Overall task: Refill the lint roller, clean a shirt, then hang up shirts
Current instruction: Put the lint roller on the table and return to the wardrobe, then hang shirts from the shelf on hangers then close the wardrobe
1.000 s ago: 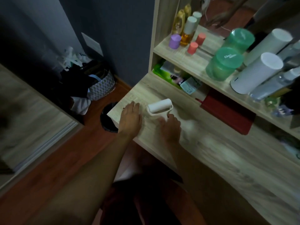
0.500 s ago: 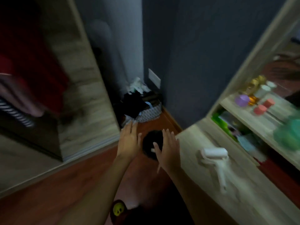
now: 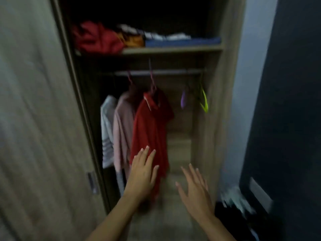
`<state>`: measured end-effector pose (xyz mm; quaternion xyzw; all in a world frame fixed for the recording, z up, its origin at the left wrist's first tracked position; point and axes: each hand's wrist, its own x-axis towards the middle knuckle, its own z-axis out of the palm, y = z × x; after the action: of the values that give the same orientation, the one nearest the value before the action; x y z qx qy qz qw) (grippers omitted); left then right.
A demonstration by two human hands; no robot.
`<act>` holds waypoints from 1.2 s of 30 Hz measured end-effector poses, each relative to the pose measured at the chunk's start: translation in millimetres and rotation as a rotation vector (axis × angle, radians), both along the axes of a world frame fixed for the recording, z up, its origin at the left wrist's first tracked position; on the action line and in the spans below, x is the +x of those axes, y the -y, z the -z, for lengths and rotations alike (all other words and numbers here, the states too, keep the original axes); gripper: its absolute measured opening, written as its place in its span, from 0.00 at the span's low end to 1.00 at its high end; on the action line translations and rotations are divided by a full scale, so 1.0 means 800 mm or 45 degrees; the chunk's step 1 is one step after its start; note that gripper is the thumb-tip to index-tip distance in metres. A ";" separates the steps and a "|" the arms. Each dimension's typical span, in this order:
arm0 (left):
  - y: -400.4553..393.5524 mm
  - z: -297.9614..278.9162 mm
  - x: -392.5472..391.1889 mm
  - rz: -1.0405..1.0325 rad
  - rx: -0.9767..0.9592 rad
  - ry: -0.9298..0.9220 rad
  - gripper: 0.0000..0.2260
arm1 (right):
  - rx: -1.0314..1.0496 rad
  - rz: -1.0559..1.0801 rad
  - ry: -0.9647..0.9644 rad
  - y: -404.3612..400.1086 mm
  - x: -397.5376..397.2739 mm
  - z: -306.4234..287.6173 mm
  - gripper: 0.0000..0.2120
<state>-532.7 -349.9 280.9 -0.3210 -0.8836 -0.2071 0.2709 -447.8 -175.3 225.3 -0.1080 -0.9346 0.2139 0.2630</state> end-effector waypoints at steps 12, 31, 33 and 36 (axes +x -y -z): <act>-0.069 -0.369 -0.200 -0.011 -0.153 -0.754 0.25 | 0.469 -0.092 -0.615 -0.073 -0.243 -0.420 0.27; -0.085 -0.512 -0.321 -0.359 -0.436 -0.806 0.08 | 0.472 -0.233 -0.340 -0.099 -0.359 -0.561 0.19; -0.080 -0.507 -0.321 -0.327 -0.384 -0.828 0.09 | 0.507 -0.176 -0.323 -0.108 -0.359 -0.568 0.20; -0.071 -0.508 -0.325 -0.193 -0.328 -0.756 0.09 | 0.516 -0.090 -0.203 -0.127 -0.355 -0.582 0.21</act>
<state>-792.6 -293.5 686.9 -0.3324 -0.8063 0.0298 0.4884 -731.7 -73.8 691.0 -0.0026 -0.9379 0.0385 0.3448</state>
